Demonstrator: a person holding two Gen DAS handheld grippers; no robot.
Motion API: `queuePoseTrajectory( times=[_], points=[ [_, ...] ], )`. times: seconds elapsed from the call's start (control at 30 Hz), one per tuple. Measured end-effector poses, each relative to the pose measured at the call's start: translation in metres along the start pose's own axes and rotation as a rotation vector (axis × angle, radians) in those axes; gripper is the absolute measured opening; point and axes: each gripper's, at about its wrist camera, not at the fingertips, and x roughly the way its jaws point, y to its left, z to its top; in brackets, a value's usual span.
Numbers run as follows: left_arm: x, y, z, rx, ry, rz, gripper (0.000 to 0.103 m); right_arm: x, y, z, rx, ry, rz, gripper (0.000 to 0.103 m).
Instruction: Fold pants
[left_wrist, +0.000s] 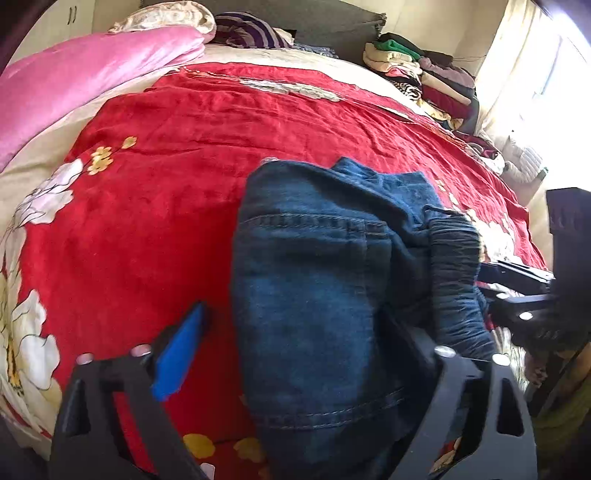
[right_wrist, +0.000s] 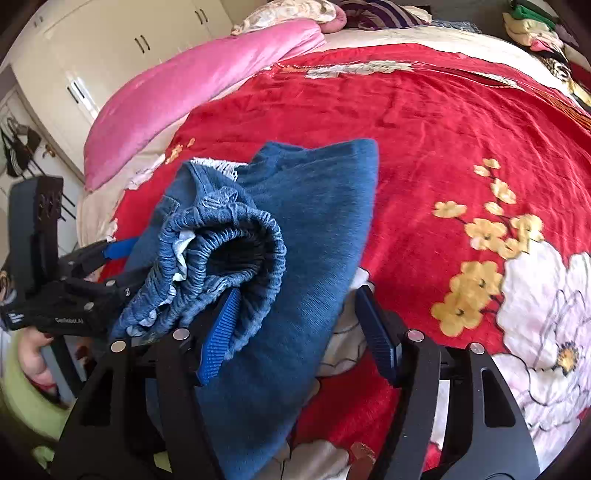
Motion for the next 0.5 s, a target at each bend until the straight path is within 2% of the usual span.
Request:
queuePoseTrajectory(
  times=[0.1, 0.2, 0.3, 0.33, 0.37, 0.5],
  points=[
    [0.002, -0.006, 0.003, 0.012, -0.002, -0.016, 0.069, 0.005, 0.000, 0.001, 0.001, -0.006, 0.020, 0.060],
    [0.004, -0.008, 0.004, 0.003, -0.005, -0.021, 0.062, 0.005, 0.001, 0.000, -0.007, -0.018, 0.030, 0.057],
    [0.001, -0.011, 0.004, 0.002, -0.012, -0.019, 0.055, 0.003, 0.004, -0.002, -0.025, -0.030, 0.060, 0.038],
    [-0.001, -0.013, 0.004, 0.005, -0.016, -0.015, 0.053, 0.002, 0.007, -0.002, -0.038, -0.031, 0.075, 0.024],
    [-0.002, -0.015, 0.004, 0.008, -0.019, -0.012, 0.049, 0.002, 0.011, -0.003, -0.053, -0.033, 0.088, 0.019],
    [-0.012, -0.018, 0.005, 0.008, -0.036, -0.015, 0.039, -0.005, 0.027, -0.003, -0.130, -0.056, 0.035, 0.016]
  ],
)
